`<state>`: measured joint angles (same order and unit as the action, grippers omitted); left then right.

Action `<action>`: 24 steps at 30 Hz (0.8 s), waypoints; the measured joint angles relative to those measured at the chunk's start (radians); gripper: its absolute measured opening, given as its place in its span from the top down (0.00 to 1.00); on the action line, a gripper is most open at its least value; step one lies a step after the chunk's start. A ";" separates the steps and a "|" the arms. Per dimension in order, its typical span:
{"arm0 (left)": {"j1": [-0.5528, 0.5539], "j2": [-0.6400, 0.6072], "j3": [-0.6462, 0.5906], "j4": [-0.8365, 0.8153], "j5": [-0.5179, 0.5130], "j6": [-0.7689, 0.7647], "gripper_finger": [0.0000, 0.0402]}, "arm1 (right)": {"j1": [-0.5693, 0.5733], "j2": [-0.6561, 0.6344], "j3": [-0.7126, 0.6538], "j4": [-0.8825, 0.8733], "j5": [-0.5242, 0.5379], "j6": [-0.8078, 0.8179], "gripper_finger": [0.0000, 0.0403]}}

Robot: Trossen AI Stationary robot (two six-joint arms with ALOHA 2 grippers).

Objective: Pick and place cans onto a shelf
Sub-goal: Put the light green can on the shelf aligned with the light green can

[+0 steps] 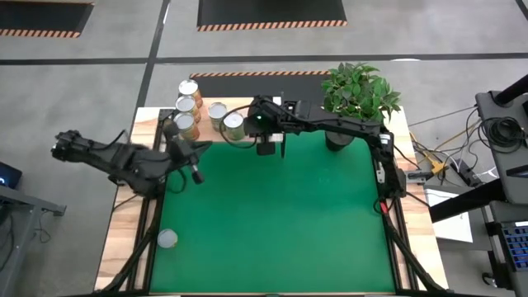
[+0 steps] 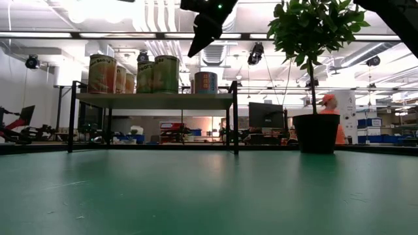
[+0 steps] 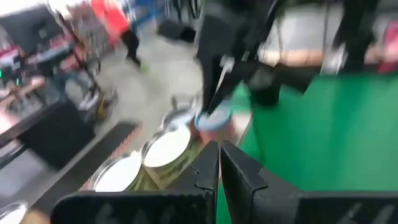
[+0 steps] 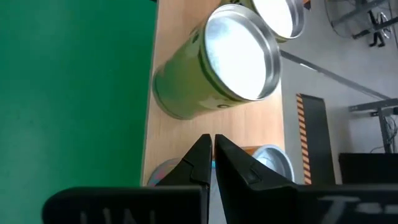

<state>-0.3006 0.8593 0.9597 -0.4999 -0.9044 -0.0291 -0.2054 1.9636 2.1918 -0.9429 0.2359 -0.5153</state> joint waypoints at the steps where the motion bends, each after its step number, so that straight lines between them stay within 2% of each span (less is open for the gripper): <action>1: 0.035 0.028 0.042 -0.075 0.029 -0.013 1.00 | 0.000 0.000 0.000 -0.002 -0.001 -0.001 0.98; 7: 0.296 0.206 0.285 -0.482 0.277 -0.015 1.00 | 0.003 0.000 0.000 -0.038 -0.008 -0.001 0.98; 12: 0.502 0.332 0.388 -0.585 0.404 0.099 1.00 | 0.027 -0.027 -0.001 -0.070 -0.009 -0.002 0.98; 15: 0.579 0.396 0.411 -0.597 0.499 0.164 1.00 | 0.048 -0.063 -0.001 -0.100 -0.011 0.000 0.98; 24: 0.678 0.513 0.424 -0.600 0.498 0.225 1.00 | 0.105 -0.169 -0.003 -0.217 -0.166 0.076 0.98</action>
<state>0.3778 1.3726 1.3834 -1.1001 -0.4063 0.1962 -0.1006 1.7943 2.1891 -1.1597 0.0698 -0.4392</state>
